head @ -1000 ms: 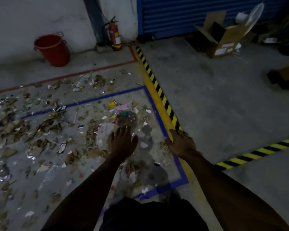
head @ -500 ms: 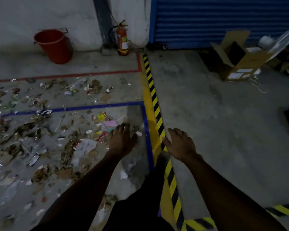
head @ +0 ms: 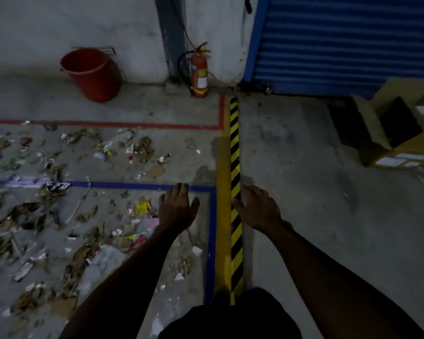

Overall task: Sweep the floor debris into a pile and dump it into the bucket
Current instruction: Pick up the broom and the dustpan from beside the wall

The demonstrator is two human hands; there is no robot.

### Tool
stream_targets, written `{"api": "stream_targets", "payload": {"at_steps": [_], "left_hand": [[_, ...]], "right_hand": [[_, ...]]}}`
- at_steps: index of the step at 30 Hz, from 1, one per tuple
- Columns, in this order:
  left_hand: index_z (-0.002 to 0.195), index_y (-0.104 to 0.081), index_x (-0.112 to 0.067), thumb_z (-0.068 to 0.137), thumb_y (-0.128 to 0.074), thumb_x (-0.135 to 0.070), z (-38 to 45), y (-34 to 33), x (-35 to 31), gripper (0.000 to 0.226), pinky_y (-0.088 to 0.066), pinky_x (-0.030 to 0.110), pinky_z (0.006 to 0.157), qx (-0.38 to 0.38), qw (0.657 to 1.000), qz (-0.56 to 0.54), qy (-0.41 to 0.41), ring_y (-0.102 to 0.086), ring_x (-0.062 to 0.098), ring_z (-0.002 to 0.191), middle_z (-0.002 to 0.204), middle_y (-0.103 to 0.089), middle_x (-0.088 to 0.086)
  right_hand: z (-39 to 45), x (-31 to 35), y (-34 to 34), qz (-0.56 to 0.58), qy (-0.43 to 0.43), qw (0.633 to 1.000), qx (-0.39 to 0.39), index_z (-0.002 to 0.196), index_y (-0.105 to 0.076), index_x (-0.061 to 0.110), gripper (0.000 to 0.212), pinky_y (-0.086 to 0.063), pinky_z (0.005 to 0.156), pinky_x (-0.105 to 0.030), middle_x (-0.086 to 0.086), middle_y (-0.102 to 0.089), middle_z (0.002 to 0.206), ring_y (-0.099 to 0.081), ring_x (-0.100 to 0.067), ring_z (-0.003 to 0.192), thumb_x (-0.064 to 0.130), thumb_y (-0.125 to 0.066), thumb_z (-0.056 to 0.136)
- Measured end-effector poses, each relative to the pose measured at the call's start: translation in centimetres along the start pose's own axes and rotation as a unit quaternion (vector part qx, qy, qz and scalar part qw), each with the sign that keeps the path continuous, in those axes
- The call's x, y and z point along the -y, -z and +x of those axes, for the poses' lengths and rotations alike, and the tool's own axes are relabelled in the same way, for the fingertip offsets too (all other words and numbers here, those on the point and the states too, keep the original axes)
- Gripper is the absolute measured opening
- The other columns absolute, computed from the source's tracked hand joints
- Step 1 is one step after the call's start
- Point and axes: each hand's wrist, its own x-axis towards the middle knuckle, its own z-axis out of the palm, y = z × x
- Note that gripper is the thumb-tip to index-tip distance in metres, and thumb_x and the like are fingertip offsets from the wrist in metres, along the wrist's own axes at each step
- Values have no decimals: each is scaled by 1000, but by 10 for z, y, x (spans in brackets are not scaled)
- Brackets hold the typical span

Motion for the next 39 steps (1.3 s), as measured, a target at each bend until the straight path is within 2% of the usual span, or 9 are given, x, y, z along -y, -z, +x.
{"api": "stream_targets", "payload": {"at_steps": [2,5,8,12,17,25,30,34,39], "left_hand": [[125,-58,-2,86,-41,-48,42,3,-8,62,-45,49,92,-10,1000,-5,20,-59,37,111,123,-61,19],[143,-40,-12,86,-31,-55,114,7,-19,71,-26,44,109,14,997,6,78,-36,28,135,147,-41,10],[144,-37,-16,82,-24,-58,190,2,-28,76,-26,44,110,-1,995,22,99,-33,27,137,149,-38,7],[145,-34,-17,94,-36,-53,302,20,-50,63,-24,43,110,-18,990,25,137,-30,26,139,151,-35,5],[149,-29,-15,96,-36,-53,429,72,-72,65,-22,44,112,-56,986,29,154,-26,27,141,154,-30,7],[148,-33,-15,91,-26,-57,649,150,-86,71,-25,41,111,-144,982,32,122,-30,26,140,152,-35,8],[143,-41,-11,85,-20,-59,805,199,-79,77,-33,42,107,-212,973,16,86,-40,30,134,145,-44,12],[134,-50,-6,77,-17,-60,922,255,-85,85,-40,43,100,-252,967,-14,46,-50,34,123,133,-55,17],[137,-46,-7,83,-16,-60,1042,337,-106,83,-40,44,99,-300,954,4,2,-50,35,122,136,-52,17]], "right_hand": [[48,-4,21,1,15,1000,12,155,-21,21,69,-22,117,-46,-4,-19,162,-18,-28,147,58,-36,99],[125,-10,53,-4,34,999,14,156,-19,23,67,-22,117,-47,-2,-16,163,-16,-27,148,56,-35,100],[205,-18,85,-10,59,998,0,155,-21,23,65,-23,117,-46,-2,-17,162,-17,-26,148,55,-35,101],[314,-24,144,-25,104,994,-5,152,-29,18,63,-30,112,-42,-6,-28,157,-27,-27,143,53,-37,101],[429,-1,238,-29,140,989,-33,152,-28,21,61,-28,113,-38,-4,-29,157,-28,-27,142,51,-39,101],[613,44,373,33,168,977,-128,149,-35,22,57,-28,114,-38,-7,-33,155,-31,-28,141,49,-43,99],[736,85,449,48,177,962,-204,150,-34,24,60,-25,115,-36,-4,-32,157,-28,-24,142,52,-43,98],[816,128,519,82,186,947,-249,150,-35,24,76,-21,117,-37,-2,-31,157,-24,-20,145,71,-31,91],[897,168,617,110,215,915,-324,149,-36,18,70,-24,117,-38,-5,-34,156,-27,-23,144,59,-34,92]]}}
